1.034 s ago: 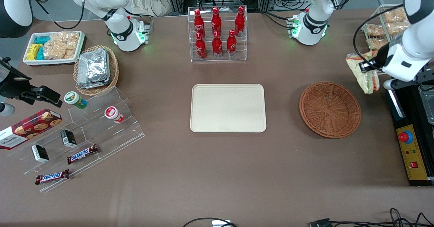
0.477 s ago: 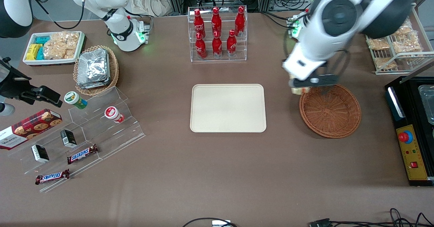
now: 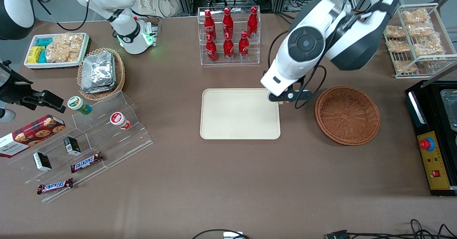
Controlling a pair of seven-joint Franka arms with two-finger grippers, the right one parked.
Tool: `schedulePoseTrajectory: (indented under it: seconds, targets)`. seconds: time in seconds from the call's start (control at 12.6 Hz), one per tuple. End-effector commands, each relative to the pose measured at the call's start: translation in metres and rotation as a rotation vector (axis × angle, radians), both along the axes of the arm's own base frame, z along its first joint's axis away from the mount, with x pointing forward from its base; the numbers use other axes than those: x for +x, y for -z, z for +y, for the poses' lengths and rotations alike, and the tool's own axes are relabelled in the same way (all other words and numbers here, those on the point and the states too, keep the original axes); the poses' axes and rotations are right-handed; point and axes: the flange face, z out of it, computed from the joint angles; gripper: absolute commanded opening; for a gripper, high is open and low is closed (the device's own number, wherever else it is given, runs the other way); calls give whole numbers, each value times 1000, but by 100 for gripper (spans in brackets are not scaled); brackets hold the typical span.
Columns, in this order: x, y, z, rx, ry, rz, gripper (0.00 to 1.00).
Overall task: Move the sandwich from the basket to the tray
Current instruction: 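Carry the sandwich over the cream tray with the left gripper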
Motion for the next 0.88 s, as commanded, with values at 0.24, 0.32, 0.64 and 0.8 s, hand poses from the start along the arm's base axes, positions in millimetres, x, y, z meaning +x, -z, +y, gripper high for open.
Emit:
schedulePoseTrajectory:
  seconds: [0.24, 0.32, 0.64, 0.8]
  targets:
    - [-30, 164, -11, 55, 160, -135, 10]
    - [-30, 188, -10, 54, 177, -151, 10]
    - [-19, 237, -6, 52, 151, -179, 10]
    - [-15, 249, -8, 27, 82, -190, 10]
